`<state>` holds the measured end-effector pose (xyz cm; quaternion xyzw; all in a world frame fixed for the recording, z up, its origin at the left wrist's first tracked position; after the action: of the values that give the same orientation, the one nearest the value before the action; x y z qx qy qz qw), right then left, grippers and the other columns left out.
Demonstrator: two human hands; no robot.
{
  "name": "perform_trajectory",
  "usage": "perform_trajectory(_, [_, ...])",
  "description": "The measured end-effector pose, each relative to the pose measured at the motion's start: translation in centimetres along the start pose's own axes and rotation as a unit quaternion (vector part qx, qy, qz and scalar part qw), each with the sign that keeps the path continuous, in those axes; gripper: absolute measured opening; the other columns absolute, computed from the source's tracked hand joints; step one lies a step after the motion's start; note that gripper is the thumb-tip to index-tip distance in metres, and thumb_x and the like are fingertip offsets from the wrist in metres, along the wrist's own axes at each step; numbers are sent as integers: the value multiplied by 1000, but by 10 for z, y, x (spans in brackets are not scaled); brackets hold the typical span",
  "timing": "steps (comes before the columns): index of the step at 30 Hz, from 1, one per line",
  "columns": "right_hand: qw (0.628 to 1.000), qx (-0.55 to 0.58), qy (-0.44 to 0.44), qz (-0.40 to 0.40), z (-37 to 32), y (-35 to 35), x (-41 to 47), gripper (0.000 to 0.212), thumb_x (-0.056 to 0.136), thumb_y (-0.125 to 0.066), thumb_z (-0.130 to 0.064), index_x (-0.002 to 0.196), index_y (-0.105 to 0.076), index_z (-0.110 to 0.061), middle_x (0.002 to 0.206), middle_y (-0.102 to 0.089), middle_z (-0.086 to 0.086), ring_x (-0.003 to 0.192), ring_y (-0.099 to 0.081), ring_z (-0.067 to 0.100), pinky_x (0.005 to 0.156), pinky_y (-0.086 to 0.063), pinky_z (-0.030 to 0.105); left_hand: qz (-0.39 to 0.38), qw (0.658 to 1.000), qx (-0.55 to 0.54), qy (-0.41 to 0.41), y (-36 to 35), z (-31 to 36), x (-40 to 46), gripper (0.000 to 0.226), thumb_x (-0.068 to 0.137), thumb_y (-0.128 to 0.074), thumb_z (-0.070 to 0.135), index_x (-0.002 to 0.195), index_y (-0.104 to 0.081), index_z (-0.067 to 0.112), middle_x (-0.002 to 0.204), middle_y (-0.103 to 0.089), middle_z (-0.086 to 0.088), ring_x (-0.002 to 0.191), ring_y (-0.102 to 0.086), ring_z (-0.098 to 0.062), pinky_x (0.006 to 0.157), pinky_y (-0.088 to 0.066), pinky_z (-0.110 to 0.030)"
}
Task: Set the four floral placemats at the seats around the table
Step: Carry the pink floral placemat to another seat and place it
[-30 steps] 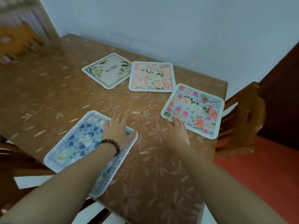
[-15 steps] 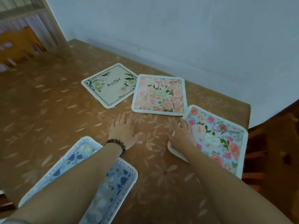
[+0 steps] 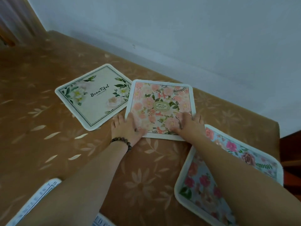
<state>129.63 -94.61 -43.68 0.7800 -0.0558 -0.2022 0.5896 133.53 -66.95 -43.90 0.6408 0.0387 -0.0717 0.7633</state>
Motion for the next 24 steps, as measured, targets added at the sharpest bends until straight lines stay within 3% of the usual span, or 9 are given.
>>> perform_trajectory(5, [999,12,-19,23,3,2,15,93,70,-55,-75,144,-24,-28,140,-35,23,130,-28,40,106,-27,48,55,998,-35,-8,12,17,14,97,61,-58,78,137,-22,28,132,-41,-19,125,-35,-36,102,-30,-48])
perform_trajectory(8, [994,81,-28,66,5,15,14,73,79,-63,-51,141,-34,-26,131,-41,18,122,-34,35,103,-31,45,88,988,-130,7,26,12,14,79,70,-73,50,132,-34,20,121,-43,-16,111,-45,-35,91,-43,-42])
perform_trajectory(11, [970,212,-55,108,15,30,12,56,84,-55,-17,138,-41,-24,127,-41,11,114,-41,27,93,-41,39,113,980,-161,10,39,6,12,55,86,-60,17,134,-35,7,123,-41,-18,99,-52,-35,76,-46,-37])
perform_trajectory(14, [952,268,-56,138,13,46,8,41,85,-47,-4,125,-51,-13,115,-53,10,101,-52,24,79,-42,33,134,973,-190,13,51,-2,9,41,90,-49,8,130,-41,1,122,-43,-18,96,-52,-33,75,-43,-35])
perform_trajectory(17, [950,278,-36,134,-2,55,0,28,86,-46,-2,109,-60,-9,108,-61,9,98,-57,26,85,-49,38,152,969,-194,0,66,-10,0,38,91,-49,6,129,-45,0,120,-44,-17,94,-52,-31,77,-42,-33])
perform_trajectory(24, [940,305,-1,155,-39,83,-54,34,89,-48,-7,119,-61,-17,116,-61,1,102,-57,20,88,-49,36,179,962,-205,-4,111,-42,-45,36,92,-49,4,128,-48,2,122,-46,-18,95,-55,-36,81,-46,-41])
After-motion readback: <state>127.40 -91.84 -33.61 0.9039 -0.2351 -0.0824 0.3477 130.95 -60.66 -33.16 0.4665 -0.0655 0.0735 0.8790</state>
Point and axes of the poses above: each hand's wrist, its own x-axis towards the middle knuckle, its own y-axis out of the back of the hand, z = x × y, the point moved 10 cm from there along x, towards the middle knuckle
